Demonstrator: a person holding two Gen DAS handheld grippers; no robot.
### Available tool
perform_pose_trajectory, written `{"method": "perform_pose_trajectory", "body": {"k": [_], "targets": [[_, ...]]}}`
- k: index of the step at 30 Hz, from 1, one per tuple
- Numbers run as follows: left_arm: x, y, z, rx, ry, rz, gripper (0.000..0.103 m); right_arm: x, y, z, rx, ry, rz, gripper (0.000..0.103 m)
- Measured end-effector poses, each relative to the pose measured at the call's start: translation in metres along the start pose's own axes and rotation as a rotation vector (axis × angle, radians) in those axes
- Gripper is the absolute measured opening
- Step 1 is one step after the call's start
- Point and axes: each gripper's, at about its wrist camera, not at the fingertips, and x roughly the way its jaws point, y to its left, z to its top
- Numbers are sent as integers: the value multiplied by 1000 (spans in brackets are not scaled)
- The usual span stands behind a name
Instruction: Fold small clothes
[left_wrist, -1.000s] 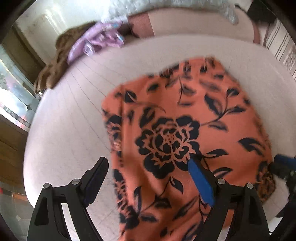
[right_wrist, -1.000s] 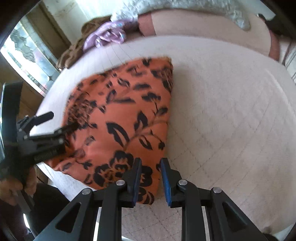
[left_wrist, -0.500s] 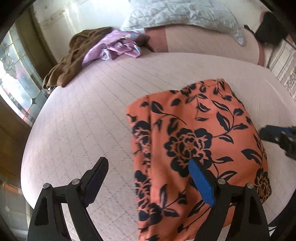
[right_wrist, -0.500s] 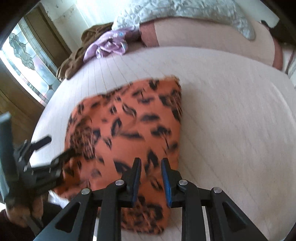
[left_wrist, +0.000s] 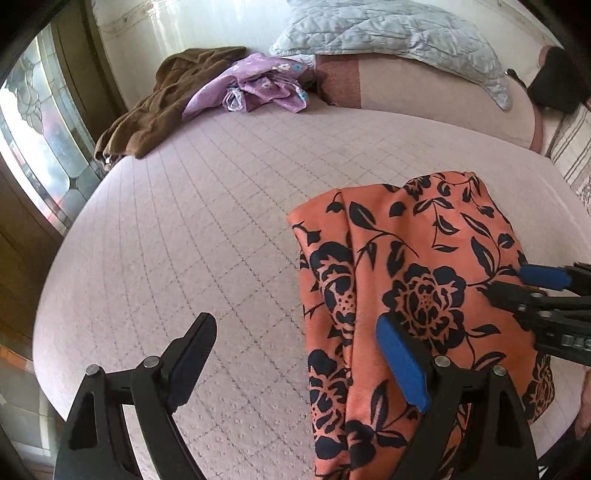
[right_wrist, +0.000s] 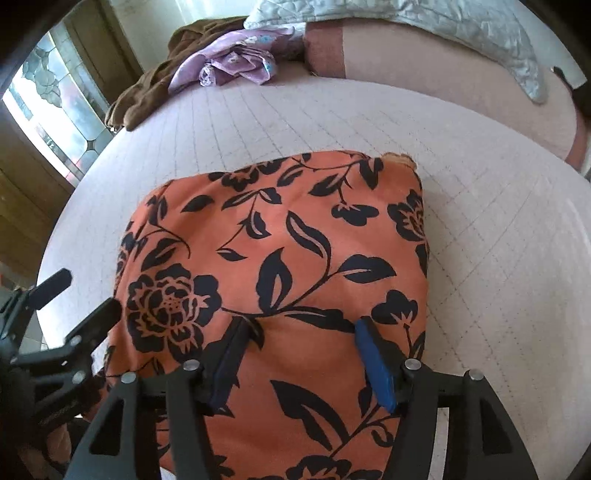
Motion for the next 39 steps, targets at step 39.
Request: {"method": "perform_pose_trajectory", "body": {"k": [39], "targets": [[-157, -16, -4, -45, -226, 86, 97, -154, -30, -96, 61, -332, 9, 63]]}}
